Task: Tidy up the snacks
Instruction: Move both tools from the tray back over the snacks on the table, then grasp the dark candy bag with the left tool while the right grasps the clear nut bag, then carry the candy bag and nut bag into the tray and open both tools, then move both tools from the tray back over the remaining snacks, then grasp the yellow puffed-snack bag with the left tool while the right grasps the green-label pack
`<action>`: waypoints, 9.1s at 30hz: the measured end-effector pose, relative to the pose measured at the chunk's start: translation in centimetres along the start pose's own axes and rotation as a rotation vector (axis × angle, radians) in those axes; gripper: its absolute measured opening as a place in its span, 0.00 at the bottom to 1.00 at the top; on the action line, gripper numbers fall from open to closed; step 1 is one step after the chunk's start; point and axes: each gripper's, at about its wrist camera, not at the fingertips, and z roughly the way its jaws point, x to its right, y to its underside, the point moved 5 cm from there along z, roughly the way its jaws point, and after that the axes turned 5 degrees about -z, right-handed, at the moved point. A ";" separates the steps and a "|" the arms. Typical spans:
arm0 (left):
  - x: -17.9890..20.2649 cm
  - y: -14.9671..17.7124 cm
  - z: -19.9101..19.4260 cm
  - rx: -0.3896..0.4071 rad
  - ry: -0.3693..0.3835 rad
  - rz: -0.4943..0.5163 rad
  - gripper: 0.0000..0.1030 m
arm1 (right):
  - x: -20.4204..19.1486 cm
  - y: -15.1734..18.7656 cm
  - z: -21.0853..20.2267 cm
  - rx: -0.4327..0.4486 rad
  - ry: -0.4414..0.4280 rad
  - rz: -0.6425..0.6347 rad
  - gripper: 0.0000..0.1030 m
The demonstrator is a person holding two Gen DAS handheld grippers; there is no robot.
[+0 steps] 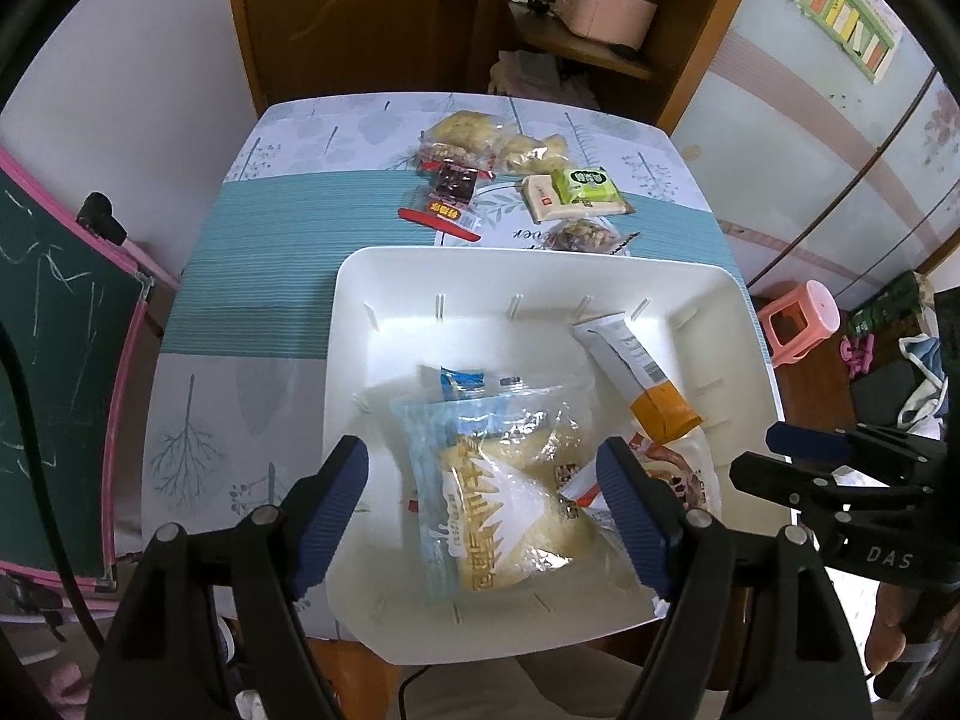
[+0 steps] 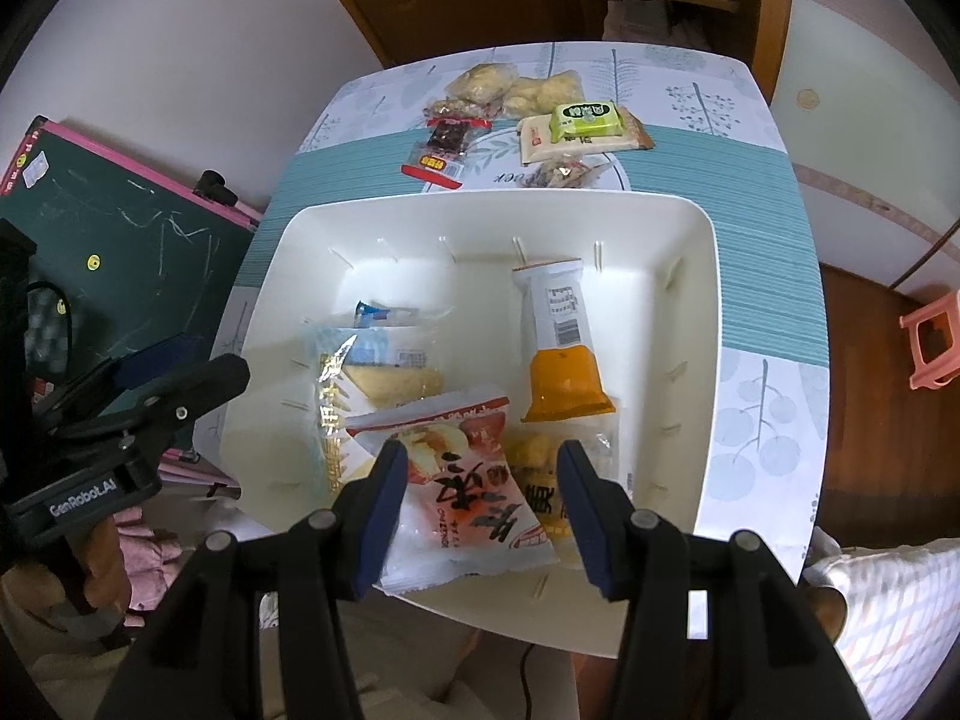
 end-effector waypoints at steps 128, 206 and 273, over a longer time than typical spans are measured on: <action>3.7 -23.0 21.0 -0.138 -0.016 0.091 0.36 | 6.7 -19.9 12.9 -0.193 0.108 -0.032 0.52; 4.1 -5.8 -1.4 0.068 -0.069 0.151 0.89 | -1.1 -5.6 -4.7 0.108 0.033 0.052 0.62; 2.1 -32.1 30.9 -0.326 -0.090 -0.045 0.73 | 10.0 -24.6 16.4 -0.118 0.240 0.022 0.52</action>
